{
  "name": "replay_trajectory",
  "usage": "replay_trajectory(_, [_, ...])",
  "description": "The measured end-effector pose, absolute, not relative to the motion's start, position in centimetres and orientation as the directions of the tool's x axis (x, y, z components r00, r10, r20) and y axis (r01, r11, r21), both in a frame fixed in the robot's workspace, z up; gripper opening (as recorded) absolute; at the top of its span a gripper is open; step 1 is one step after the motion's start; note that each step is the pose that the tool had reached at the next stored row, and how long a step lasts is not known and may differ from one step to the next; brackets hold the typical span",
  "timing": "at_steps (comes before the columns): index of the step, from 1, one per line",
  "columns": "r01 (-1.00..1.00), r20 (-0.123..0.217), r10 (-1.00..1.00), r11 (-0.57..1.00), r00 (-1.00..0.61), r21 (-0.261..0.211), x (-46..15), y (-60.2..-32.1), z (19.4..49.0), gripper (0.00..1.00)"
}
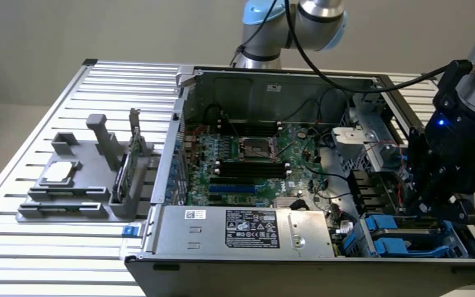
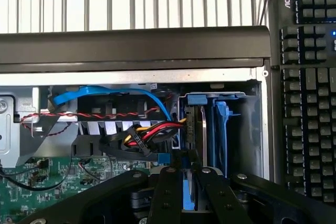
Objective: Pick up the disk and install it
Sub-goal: 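Insert the second disk wire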
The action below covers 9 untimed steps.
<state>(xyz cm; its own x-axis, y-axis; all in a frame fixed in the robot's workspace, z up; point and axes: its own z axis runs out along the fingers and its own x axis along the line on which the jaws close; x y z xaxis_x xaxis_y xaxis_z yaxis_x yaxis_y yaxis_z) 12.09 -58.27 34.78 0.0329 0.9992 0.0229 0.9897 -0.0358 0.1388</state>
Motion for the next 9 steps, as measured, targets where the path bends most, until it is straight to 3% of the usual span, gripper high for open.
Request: replay_trajectory(9, [0.99,0.023,0.999,-0.036,0.033,0.139,12.1,-58.37,34.41,0.17])
